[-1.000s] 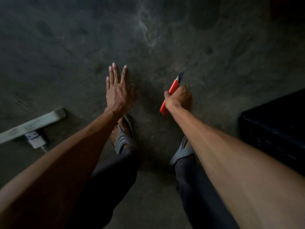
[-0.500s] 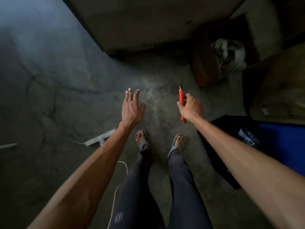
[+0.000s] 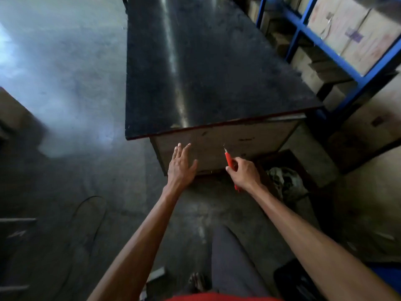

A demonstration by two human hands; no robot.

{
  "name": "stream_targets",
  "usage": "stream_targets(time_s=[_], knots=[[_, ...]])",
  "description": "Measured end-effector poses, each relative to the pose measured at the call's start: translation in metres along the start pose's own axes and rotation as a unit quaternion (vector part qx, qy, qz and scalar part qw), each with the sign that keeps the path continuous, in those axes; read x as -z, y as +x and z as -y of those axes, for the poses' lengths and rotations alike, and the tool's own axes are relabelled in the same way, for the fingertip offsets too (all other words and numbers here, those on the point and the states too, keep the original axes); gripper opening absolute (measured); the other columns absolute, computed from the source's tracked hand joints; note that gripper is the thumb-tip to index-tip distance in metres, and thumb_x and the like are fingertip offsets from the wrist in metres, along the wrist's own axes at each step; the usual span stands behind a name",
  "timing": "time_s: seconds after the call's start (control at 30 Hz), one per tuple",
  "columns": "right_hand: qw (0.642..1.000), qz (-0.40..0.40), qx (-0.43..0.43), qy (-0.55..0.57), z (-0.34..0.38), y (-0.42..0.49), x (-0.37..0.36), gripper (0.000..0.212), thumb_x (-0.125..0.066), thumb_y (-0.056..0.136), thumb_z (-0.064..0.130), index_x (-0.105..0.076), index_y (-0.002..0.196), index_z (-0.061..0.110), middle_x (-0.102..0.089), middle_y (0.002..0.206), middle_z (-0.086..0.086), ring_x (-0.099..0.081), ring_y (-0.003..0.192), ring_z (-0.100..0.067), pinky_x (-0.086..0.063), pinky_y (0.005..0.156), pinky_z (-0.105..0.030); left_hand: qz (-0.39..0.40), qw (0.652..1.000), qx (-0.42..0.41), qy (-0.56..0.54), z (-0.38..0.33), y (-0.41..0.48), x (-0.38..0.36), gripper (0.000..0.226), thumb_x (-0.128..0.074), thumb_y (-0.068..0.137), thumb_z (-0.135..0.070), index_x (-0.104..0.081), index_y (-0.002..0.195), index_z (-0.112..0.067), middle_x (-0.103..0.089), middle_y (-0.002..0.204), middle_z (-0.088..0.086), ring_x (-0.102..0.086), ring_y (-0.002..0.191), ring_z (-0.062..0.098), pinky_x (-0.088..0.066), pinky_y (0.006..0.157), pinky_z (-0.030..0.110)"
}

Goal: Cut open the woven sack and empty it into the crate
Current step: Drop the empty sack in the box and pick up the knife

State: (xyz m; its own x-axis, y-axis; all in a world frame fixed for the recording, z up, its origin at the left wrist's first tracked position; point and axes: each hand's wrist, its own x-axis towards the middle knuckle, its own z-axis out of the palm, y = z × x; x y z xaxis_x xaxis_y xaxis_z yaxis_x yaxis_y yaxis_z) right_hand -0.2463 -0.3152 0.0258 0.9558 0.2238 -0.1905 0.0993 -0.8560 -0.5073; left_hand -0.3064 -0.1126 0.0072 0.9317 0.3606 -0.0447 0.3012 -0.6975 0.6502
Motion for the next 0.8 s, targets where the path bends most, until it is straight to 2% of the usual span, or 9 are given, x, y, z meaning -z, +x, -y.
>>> stream_targets(time_s=[0.2, 0.3, 0.4, 0.5, 0.63, 0.7, 0.8], knots=[[0.999, -0.003, 0.026, 0.034, 0.026, 0.092, -0.009, 0.030, -0.062, 0.092, 0.038, -0.070, 0.102, 0.011, -0.073, 0.092, -0.008, -0.070, 0.085, -0.026, -0.057, 0.073, -0.038, -0.014, 1.000, 0.011, 0.004, 0.026, 0.077, -0.002, 0.068, -0.062, 0.098, -0.029, -0.032, 0.158, -0.018, -0.020, 0.168, 0.016, -0.016, 0.156, 0.030, -0.021, 0.124, 0.040], [0.999, -0.002, 0.033, 0.039, 0.039, 0.161, -0.016, 0.030, -0.063, 0.092, 0.037, -0.070, 0.103, 0.011, -0.073, 0.094, -0.006, -0.068, 0.085, -0.023, -0.054, 0.071, -0.033, -0.017, 0.999, 0.023, 0.013, 0.040, 0.136, -0.010, 0.067, -0.063, 0.097, -0.027, -0.035, 0.157, -0.019, -0.020, 0.168, 0.016, -0.017, 0.156, 0.031, -0.022, 0.124, 0.040], [0.999, -0.002, 0.040, 0.034, 0.051, 0.243, -0.028, 0.029, -0.063, 0.091, 0.037, -0.071, 0.100, 0.011, -0.073, 0.092, -0.008, -0.068, 0.085, -0.025, -0.054, 0.072, -0.036, -0.015, 0.999, 0.040, 0.024, 0.056, 0.204, -0.019, 0.067, -0.063, 0.097, -0.025, -0.035, 0.157, -0.016, -0.019, 0.168, 0.017, -0.015, 0.156, 0.032, -0.021, 0.124, 0.040], [0.998, 0.014, 0.013, 0.058, 0.060, 0.320, -0.044, 0.025, -0.059, 0.093, 0.033, -0.071, 0.099, 0.013, -0.076, 0.089, -0.008, -0.071, 0.083, -0.030, -0.056, 0.074, -0.041, 0.006, 0.996, 0.079, 0.034, 0.069, 0.269, -0.029, 0.067, -0.062, 0.097, -0.023, -0.034, 0.157, -0.016, -0.018, 0.168, 0.018, -0.014, 0.157, 0.032, -0.018, 0.124, 0.039], [0.991, 0.047, -0.048, 0.113, 0.068, 0.401, -0.069, 0.024, -0.051, 0.087, 0.034, -0.067, 0.099, 0.021, -0.078, 0.084, 0.002, -0.074, 0.078, -0.028, -0.059, 0.075, -0.045, 0.039, 0.992, 0.114, 0.045, 0.083, 0.339, -0.040, 0.068, -0.062, 0.095, -0.023, -0.035, 0.157, -0.014, -0.019, 0.167, 0.020, -0.014, 0.157, 0.033, -0.020, 0.124, 0.040], [0.990, 0.063, -0.064, 0.111, 0.076, 0.434, -0.075, 0.021, -0.058, 0.087, 0.034, -0.066, 0.100, 0.020, -0.077, 0.086, 0.002, -0.072, 0.079, -0.024, -0.058, 0.077, -0.039, 0.055, 0.989, 0.125, 0.058, 0.092, 0.370, -0.045, 0.069, -0.062, 0.095, -0.024, -0.034, 0.157, -0.014, -0.016, 0.168, 0.019, -0.013, 0.157, 0.033, -0.022, 0.123, 0.041], [0.993, 0.058, -0.074, 0.069, 0.082, 0.471, -0.082, 0.029, -0.075, 0.077, 0.027, -0.066, 0.102, 0.015, -0.074, 0.090, -0.002, -0.068, 0.082, -0.023, -0.054, 0.076, -0.034, 0.067, 0.985, 0.135, 0.088, 0.105, 0.406, -0.051, 0.071, -0.061, 0.096, -0.026, -0.030, 0.159, -0.015, -0.011, 0.169, 0.019, -0.008, 0.157, 0.032, -0.022, 0.124, 0.043]])
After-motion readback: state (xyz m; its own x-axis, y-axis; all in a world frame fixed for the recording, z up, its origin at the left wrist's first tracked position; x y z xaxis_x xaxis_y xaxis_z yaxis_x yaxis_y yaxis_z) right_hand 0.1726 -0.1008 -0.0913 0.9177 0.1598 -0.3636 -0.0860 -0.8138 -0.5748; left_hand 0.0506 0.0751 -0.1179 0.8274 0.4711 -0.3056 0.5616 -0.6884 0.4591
